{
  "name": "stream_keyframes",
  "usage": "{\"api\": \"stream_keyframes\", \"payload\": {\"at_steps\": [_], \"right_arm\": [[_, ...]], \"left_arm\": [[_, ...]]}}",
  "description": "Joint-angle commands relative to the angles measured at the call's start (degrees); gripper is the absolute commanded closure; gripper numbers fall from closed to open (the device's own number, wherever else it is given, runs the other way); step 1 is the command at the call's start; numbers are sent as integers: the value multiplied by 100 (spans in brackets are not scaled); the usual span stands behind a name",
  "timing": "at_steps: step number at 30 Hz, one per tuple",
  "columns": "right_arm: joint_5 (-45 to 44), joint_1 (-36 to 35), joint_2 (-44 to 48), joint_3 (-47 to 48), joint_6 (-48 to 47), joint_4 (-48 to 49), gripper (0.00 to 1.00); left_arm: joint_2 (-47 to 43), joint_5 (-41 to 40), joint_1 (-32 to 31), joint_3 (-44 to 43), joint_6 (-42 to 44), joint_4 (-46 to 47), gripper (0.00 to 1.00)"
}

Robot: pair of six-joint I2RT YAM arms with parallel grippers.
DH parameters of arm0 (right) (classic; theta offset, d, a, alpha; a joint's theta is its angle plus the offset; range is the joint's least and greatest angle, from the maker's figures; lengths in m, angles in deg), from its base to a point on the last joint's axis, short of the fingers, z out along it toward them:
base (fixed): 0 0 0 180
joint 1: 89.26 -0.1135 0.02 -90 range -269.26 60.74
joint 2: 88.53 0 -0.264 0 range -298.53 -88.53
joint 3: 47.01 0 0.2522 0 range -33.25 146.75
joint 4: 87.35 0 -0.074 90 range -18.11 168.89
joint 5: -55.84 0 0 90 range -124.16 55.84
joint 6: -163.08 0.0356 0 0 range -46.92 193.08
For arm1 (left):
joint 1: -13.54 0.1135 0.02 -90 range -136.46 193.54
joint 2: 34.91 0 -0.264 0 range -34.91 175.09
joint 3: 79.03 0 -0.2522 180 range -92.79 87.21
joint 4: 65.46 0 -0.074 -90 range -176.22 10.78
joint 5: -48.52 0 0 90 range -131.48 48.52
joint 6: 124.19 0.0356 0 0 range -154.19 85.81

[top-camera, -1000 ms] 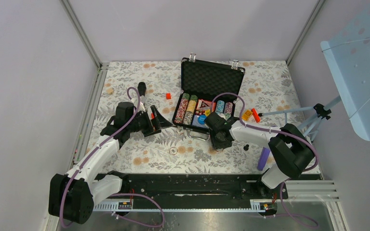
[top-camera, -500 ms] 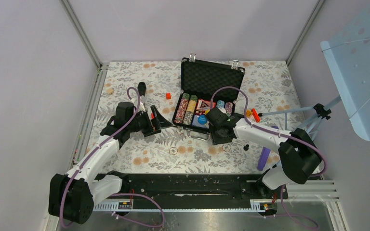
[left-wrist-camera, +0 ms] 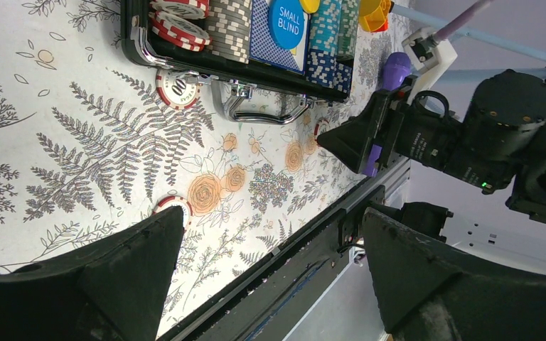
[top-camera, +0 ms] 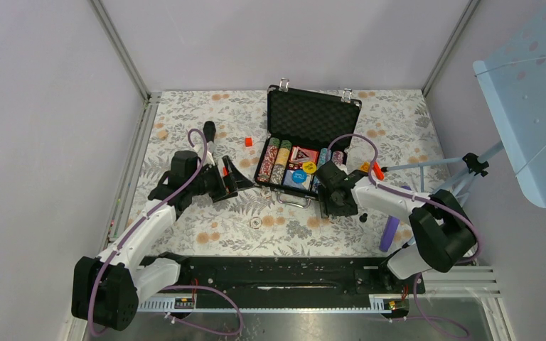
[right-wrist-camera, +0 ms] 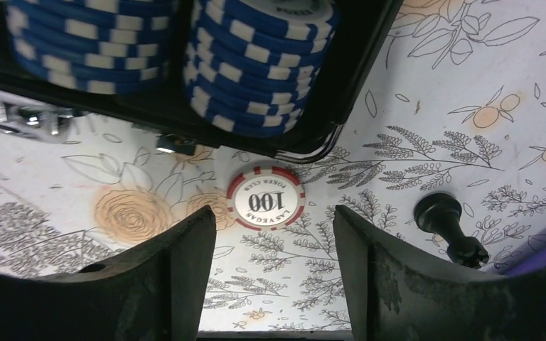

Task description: Pack up texas hold em set

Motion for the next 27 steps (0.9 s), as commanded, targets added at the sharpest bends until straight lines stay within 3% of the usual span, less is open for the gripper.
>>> {"api": "stream_keyframes", "payload": {"at_steps": [1,16,27], "right_arm": [[12,97,-183,-109,38,254,31],[391,100,-627,-133,507,378,35],[523,-26,-670,-290,626,477,45]], "left_arm": [[-40,13,33,-154,103,100,5],[-22,62,34,-152,87,152,5],[0,91,33,-153,87,160,5]]}}
